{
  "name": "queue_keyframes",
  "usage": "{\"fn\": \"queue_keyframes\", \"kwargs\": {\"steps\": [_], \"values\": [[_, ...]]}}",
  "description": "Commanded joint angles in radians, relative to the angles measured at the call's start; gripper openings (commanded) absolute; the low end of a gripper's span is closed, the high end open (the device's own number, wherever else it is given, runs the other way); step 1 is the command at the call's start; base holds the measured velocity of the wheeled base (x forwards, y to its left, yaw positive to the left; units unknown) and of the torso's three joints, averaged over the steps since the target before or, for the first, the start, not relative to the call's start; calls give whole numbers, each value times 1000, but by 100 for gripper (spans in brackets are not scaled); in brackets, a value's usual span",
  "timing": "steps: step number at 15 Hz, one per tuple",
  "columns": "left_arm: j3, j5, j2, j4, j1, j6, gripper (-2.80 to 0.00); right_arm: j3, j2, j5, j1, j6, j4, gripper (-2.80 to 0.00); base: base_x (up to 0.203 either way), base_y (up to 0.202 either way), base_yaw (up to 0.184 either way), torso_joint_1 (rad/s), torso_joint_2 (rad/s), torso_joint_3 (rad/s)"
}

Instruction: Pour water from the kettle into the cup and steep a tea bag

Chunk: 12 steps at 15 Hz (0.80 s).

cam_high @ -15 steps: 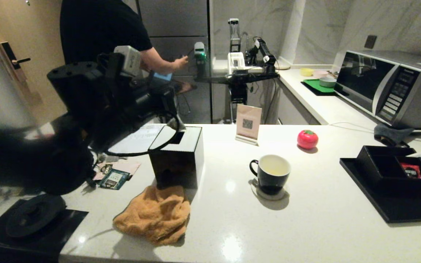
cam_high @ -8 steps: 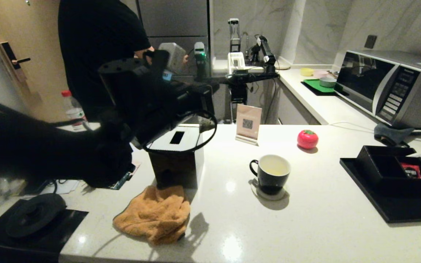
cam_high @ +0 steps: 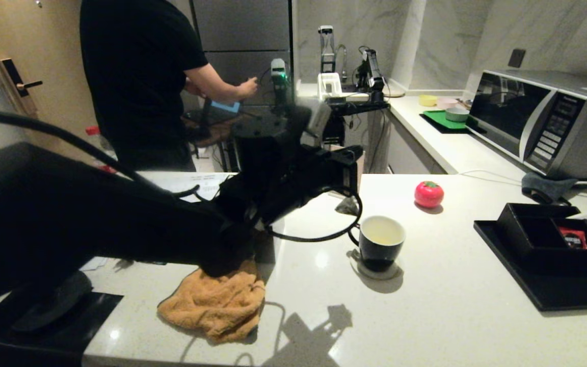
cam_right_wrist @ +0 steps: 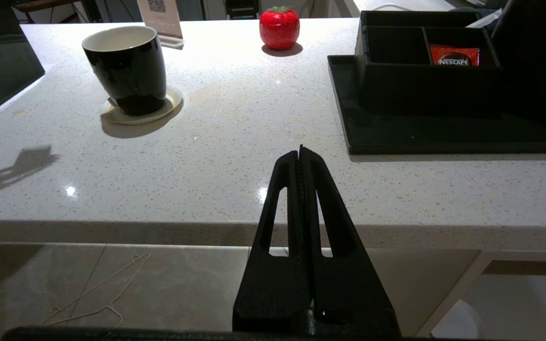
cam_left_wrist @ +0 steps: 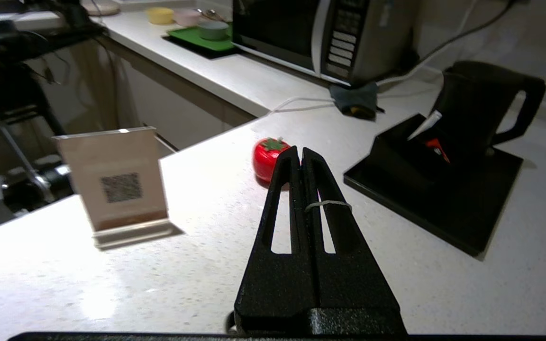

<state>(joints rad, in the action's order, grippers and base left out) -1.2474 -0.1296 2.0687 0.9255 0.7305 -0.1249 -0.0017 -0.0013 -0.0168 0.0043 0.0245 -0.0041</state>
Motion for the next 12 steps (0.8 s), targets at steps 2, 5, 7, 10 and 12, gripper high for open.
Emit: {"fn": "queue_keyframes", "kwargs": {"steps": [2,5,7,10,12], "values": [[-48,-1,116,12,31,-1,-280,0,1,0,0,0,-1,-280,0,0,0,0,0,0],[-127,-1,190,7,52,-2,-280,0,1,0,0,0,-1,-280,0,0,0,0,0,0],[-183,-2,236,-10,59,-2,-280,0,1,0,0,0,-1,-280,0,0,0,0,0,0],[-257,-2,294,-39,69,-2,-280,0,1,0,0,0,-1,-280,0,0,0,0,0,0],[-279,-1,323,-43,74,-2,-280,0,1,0,0,0,-1,-280,0,0,0,0,0,0]]}}
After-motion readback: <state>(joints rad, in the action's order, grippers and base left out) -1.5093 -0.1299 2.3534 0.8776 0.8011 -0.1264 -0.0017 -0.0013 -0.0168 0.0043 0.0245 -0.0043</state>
